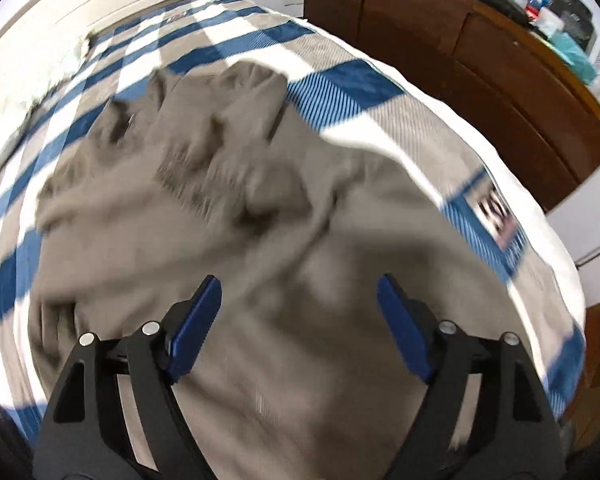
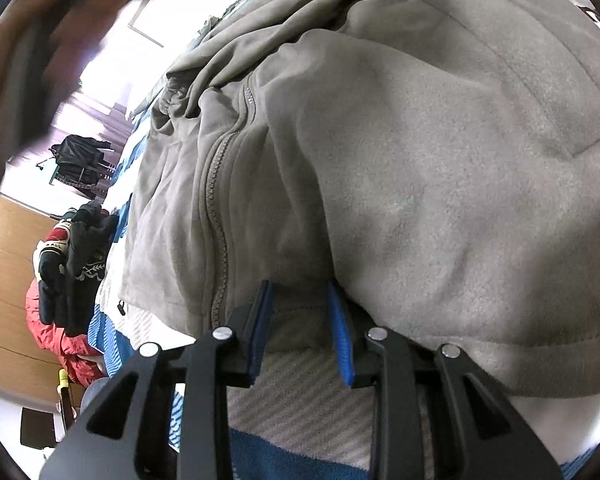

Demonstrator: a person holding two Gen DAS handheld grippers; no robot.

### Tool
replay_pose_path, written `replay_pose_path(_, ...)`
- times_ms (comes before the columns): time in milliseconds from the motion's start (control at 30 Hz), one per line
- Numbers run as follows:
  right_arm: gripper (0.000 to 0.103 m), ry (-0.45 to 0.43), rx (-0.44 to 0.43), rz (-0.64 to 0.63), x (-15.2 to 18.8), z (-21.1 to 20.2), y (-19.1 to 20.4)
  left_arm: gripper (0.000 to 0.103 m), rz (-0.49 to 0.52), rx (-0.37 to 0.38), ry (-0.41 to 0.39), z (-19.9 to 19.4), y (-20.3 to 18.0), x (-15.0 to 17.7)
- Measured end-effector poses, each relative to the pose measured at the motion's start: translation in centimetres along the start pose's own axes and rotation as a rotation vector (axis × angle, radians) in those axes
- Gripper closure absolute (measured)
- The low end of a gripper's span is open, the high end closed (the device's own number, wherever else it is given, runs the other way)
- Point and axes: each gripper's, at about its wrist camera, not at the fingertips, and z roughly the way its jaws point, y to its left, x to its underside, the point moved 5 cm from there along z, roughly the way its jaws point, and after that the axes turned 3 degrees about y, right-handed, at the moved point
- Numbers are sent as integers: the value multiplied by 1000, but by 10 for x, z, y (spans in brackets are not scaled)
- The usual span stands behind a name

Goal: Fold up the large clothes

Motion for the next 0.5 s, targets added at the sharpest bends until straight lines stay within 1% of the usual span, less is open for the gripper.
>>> replay_pose_path(67,72,-11,15,-3,1,0,2,25,-43,8,-3,-14,12,48)
replay_pose_path(100,70,-19,23,-8,2,1,4,25,-62,5,-7,-18,16,67)
replay_pose_path(167,64,-37,45,-27,4,2,9,25,-98,-32,-19,-24,28,114)
replay_pose_path(233,57,-54,66,-46,5,3,14,25,-120,-54,-36,-25,36,148)
replay_pose_path(300,56,-74,84,-62,6,4,18,25,-162,-82,-81,-28,46,183)
replay_pose_path(367,55,-86,101,-78,6,4,20,25,-225,-77,-133,-32,58,210)
replay_pose_path(400,55,-94,111,-91,6,4,21,25,-250,-63,-155,-33,61,218)
replay_pose_path(467,56,-105,128,-112,6,3,22,25,-297,-3,-203,-35,67,235)
replay_pose_path(500,56,-108,135,-123,7,2,23,25,-294,12,-215,-34,67,239)
